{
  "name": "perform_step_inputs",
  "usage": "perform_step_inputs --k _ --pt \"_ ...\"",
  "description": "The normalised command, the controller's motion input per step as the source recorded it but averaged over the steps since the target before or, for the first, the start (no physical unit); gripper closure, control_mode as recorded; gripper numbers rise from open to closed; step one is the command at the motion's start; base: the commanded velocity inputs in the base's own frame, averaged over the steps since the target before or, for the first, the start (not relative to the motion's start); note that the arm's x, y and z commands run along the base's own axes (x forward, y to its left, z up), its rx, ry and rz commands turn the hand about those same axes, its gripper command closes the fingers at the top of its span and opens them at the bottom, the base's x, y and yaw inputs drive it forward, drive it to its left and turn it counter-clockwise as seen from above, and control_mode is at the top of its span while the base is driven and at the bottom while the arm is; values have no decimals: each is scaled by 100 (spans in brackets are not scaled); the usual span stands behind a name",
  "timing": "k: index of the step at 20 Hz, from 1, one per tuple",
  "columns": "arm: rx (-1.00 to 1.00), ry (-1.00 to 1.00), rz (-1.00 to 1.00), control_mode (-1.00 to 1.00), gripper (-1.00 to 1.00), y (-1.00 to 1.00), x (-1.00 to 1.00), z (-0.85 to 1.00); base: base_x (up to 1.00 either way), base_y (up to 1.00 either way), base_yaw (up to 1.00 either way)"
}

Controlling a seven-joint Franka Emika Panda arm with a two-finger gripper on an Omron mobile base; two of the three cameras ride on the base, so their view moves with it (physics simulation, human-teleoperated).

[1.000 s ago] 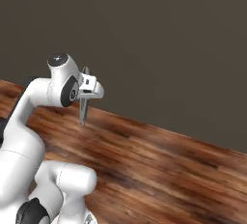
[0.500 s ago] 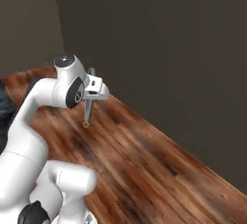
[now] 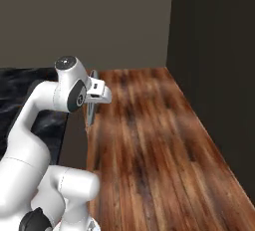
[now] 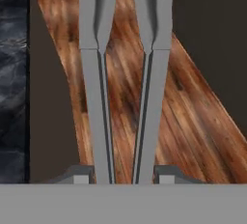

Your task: Take the tongs from the drawer on the right and place them on the dining counter next to the tray containing the kebab skewer.

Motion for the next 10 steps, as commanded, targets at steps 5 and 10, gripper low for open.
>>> perform_step_inputs --k 5,10 --pt "0 0 0 100 100 0 0 0 68 -62 64" --pt "0 0 0 100 100 0 0 0 19 -99 53"
